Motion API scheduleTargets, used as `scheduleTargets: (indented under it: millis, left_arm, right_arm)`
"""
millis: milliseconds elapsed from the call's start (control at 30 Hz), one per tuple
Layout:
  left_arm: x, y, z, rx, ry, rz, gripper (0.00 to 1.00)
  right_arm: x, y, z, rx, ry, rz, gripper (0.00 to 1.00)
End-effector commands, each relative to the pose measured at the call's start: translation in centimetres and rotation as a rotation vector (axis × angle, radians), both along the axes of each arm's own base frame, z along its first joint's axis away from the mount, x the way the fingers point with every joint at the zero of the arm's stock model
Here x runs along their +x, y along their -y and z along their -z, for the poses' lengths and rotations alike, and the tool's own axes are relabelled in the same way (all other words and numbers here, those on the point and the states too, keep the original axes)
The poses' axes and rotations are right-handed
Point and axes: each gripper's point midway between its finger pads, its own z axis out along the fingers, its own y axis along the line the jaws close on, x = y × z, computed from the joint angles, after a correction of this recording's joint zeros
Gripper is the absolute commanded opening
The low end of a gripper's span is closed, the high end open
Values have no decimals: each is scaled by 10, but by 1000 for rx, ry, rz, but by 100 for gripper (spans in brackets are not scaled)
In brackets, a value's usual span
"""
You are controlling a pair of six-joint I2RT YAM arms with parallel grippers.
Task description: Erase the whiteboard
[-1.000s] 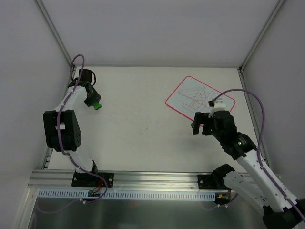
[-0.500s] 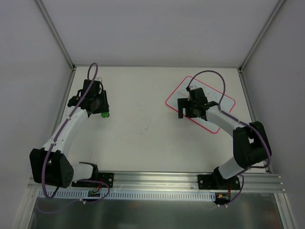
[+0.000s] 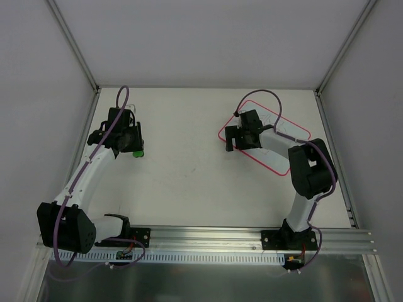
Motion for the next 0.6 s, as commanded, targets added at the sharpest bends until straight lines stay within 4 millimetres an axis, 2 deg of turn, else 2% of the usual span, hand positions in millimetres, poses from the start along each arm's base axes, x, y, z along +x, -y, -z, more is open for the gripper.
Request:
scheduleTargets:
  millis: [0, 133, 267, 367, 567]
  left_arm:
    - [-3, 4, -6, -7, 20, 38, 21]
    - [-3, 3, -6, -4, 21, 31, 22]
    - [-3, 1, -6, 5, 24, 24, 22]
    - [-3, 1, -5, 4, 22, 25, 22]
    - [-4, 2, -4, -1, 17, 29, 22]
  right_arm:
    - [-13, -23, 9, 46, -60, -43, 87]
    - [-36, -43, 16, 58, -103, -87, 78]
    - [-66, -65, 24, 66, -148, -154, 64]
    - [-94, -87, 27, 75, -183, -208, 60]
    - [-148, -131, 14, 120, -228, -340, 55]
